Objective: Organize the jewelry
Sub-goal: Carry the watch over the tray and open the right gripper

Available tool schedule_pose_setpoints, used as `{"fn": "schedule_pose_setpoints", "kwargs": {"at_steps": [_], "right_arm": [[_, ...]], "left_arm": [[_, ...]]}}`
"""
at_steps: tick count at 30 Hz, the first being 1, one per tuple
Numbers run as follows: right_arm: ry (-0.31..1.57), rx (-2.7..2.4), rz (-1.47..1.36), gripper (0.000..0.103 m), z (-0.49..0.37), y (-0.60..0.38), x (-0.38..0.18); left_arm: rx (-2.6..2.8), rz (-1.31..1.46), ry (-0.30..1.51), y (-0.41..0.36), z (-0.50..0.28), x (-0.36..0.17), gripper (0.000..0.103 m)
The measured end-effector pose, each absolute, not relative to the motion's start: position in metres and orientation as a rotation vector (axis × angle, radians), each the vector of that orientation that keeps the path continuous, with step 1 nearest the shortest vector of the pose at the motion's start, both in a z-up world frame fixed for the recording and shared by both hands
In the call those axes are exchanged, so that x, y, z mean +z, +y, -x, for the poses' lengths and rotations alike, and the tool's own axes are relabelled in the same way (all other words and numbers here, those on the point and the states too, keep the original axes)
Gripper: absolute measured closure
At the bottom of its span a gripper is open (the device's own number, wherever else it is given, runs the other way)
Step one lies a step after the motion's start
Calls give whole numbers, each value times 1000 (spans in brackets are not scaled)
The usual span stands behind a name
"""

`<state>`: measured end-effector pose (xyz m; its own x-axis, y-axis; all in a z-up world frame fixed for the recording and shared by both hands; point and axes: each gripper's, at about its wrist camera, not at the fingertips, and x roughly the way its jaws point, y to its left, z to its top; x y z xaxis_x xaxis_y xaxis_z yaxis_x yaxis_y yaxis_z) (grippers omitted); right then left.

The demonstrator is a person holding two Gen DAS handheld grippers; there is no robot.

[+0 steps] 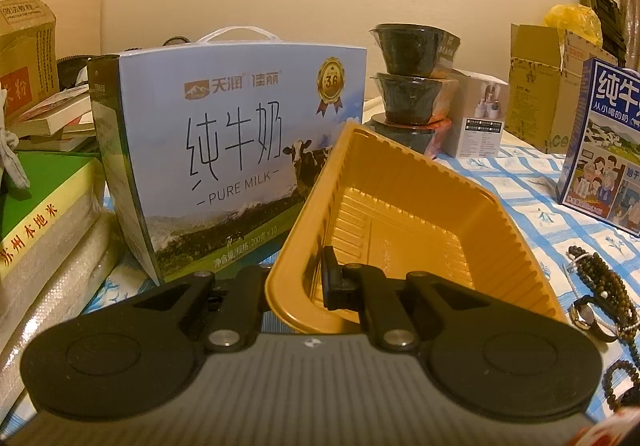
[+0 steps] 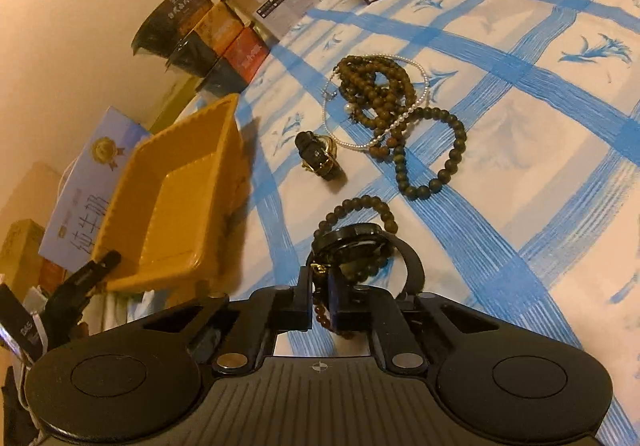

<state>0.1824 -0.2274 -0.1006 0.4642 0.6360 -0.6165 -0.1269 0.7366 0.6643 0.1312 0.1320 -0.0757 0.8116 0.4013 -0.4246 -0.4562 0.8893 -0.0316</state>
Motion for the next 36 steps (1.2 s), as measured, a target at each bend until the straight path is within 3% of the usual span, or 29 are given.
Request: {"fn": "schedule_pose_setpoints", "kwargs": {"at_steps": [14, 24, 36], "right_arm": [[840, 633, -531, 97, -168, -220, -51], [722, 837, -492, 97, -203, -149, -15], [789, 913, -320, 97, -224, -51, -45]], "left_arm": [[458, 137, 421, 131, -130, -76, 93], [451, 133, 421, 132, -131, -76, 94], [440, 130, 422, 133, -133, -73, 94]]}}
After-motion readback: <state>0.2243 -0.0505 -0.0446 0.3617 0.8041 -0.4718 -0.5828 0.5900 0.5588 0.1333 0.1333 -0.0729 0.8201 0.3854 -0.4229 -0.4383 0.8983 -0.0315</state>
